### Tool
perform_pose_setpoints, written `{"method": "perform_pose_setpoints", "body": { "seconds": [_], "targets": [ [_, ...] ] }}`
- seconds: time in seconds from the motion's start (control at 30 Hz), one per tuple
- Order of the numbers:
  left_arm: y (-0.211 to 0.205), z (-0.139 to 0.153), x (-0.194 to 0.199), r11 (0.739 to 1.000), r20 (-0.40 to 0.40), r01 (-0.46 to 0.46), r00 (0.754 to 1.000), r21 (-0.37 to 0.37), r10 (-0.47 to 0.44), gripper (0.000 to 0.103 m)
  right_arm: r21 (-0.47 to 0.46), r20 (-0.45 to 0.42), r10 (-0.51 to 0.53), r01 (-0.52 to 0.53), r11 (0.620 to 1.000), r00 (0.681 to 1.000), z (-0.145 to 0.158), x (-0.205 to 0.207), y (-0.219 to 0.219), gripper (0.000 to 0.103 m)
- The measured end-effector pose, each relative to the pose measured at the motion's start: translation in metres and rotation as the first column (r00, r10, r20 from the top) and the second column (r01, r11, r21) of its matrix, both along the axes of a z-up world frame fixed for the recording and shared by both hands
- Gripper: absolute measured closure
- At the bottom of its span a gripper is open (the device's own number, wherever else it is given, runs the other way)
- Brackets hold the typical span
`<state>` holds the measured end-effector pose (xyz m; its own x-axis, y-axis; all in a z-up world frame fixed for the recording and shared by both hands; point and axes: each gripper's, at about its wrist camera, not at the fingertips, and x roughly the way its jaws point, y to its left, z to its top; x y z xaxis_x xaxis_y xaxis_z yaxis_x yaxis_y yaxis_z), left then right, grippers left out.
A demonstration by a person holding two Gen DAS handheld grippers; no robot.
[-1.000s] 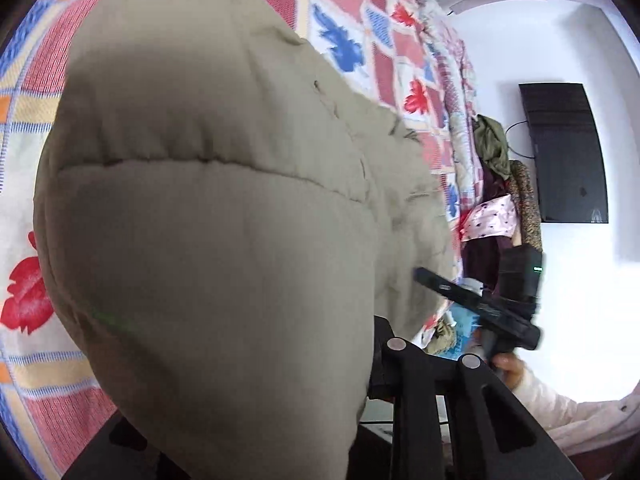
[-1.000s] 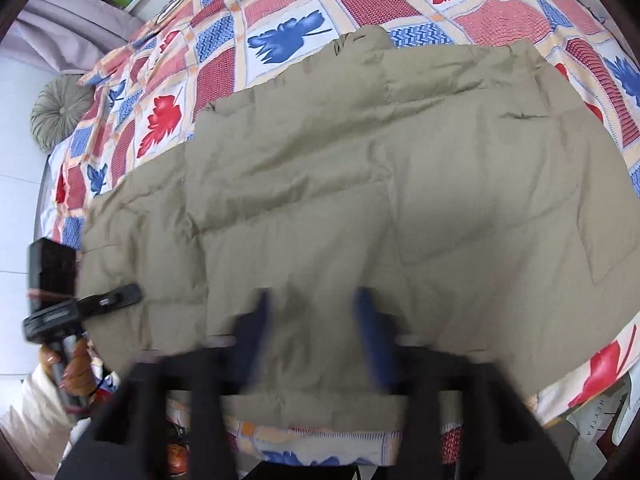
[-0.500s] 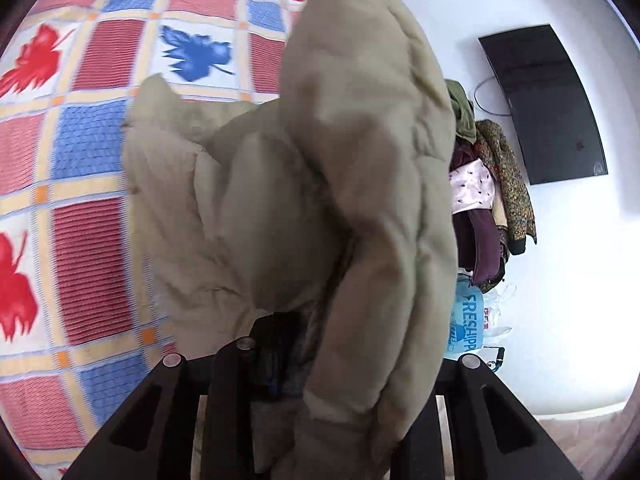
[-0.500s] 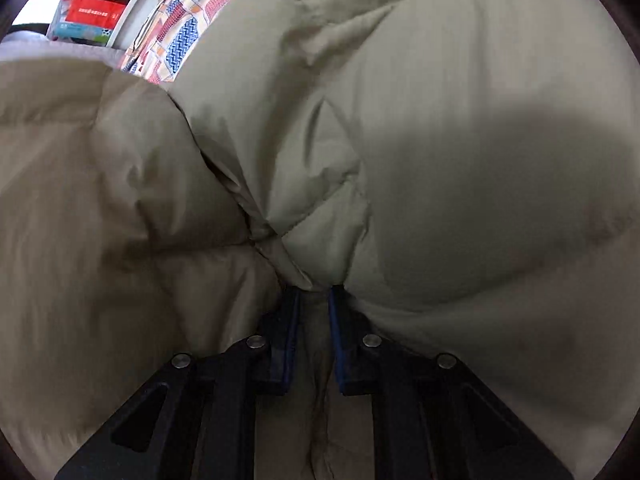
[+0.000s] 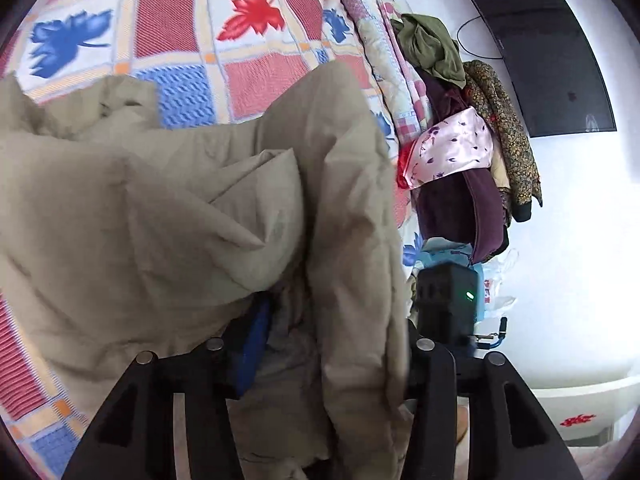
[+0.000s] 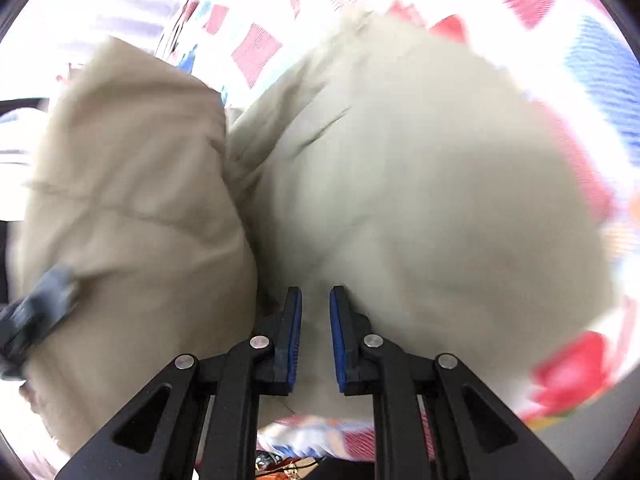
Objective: Fold large clothes
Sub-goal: 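Lower the jacket bundle onto the quilt and regrasp its edge with the right gripper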
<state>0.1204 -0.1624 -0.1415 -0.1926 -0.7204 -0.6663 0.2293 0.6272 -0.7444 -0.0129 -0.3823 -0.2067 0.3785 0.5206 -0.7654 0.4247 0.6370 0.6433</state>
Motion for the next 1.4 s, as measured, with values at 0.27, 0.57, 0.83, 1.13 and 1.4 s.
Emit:
{"method": "perform_pose_setpoints", "body": {
  "seconds": [0.27, 0.57, 0.83, 1.13, 1.4],
  "targets": [
    [-0.052, -0.065, 0.003, 0.998, -0.053, 0.056, 0.997, 0.029, -0.054, 0.028, -0.063, 0.022, -0.040, 0.041, 0.997, 0.999, 0.032, -0.053, -0.036, 0.020],
    [-0.088, -0.067, 0.009, 0.991, -0.016, 0.089, 0.996, 0.104, -0.088, 0.028, 0.075, 0.181, 0.037, -0.052, 0.996, 0.983, 0.060, -0.059, -0.020, 0.016],
    [-0.032, 0.019, 0.019, 0.976, 0.361, -0.119, 0.932, 0.181, 0.046, 0.028, -0.052, 0.080, 0.141, -0.137, 0.989, 0.987, 0.036, -0.036, 0.017, 0.076],
    [0.101, -0.035, 0.037, 0.823, 0.402, -0.480, 0.848, 0.303, 0.346, 0.028, -0.311, 0.094, 0.231, -0.192, 0.931, 0.968, 0.065, -0.026, 0.024, 0.088],
    [0.014, -0.057, 0.043, 0.867, 0.453, -0.396, 0.860, 0.304, 0.234, 0.028, -0.446, 0.029, 0.217, -0.182, 0.876, 0.976, 0.069, -0.037, -0.007, 0.089]
  ]
}}
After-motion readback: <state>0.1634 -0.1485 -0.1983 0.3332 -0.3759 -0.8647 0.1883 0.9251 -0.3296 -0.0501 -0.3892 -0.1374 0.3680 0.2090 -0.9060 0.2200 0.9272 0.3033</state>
